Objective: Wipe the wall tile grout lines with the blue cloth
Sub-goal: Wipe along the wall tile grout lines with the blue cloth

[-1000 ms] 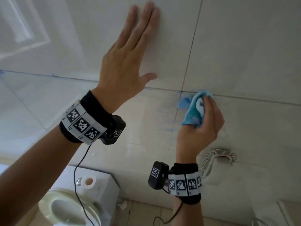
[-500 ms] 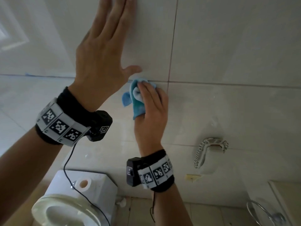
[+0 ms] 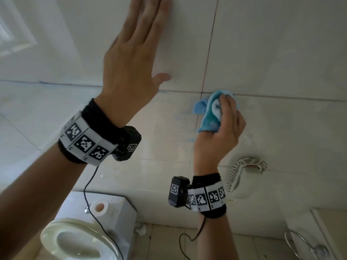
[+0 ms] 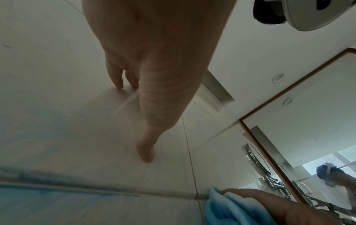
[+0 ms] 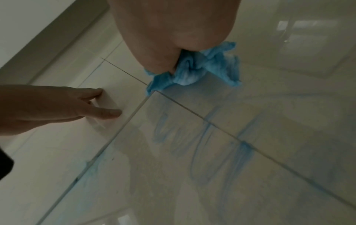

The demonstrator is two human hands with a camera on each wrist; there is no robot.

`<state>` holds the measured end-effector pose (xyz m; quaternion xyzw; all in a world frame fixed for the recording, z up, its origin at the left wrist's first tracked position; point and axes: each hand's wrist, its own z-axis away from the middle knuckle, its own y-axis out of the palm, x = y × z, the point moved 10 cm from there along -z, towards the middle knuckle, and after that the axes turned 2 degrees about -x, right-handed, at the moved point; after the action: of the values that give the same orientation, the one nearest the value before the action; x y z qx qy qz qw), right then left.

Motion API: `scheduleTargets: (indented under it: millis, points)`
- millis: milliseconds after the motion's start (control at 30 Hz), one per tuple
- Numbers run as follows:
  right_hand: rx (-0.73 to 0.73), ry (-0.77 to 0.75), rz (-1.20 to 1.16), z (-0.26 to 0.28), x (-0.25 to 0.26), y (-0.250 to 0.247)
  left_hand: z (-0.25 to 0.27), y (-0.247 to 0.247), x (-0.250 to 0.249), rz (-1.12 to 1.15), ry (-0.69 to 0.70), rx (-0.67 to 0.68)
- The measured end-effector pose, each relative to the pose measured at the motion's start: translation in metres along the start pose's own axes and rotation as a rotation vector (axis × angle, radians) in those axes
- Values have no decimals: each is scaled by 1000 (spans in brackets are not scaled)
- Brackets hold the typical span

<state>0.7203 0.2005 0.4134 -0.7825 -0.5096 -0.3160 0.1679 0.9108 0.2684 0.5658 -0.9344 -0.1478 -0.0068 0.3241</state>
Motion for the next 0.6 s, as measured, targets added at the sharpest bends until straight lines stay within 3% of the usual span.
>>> scheduleTargets:
  millis: [133, 267, 333, 467, 600]
  points:
    - [83, -91, -64, -2, 1, -2, 3, 0, -1, 9, -1, 0]
    - [-257, 5, -8, -25, -47, -64, 5, 2, -3, 30, 1, 1]
    - [-336, 95, -39, -27, -76, -79, 5, 5, -3, 30, -8, 1]
    - [-262, 128, -134, -9, -80, -55, 5, 7, -4, 41, -28, -3]
    - [-68, -62, -171, 23, -25, 5, 5, 7, -4, 38, -27, -6]
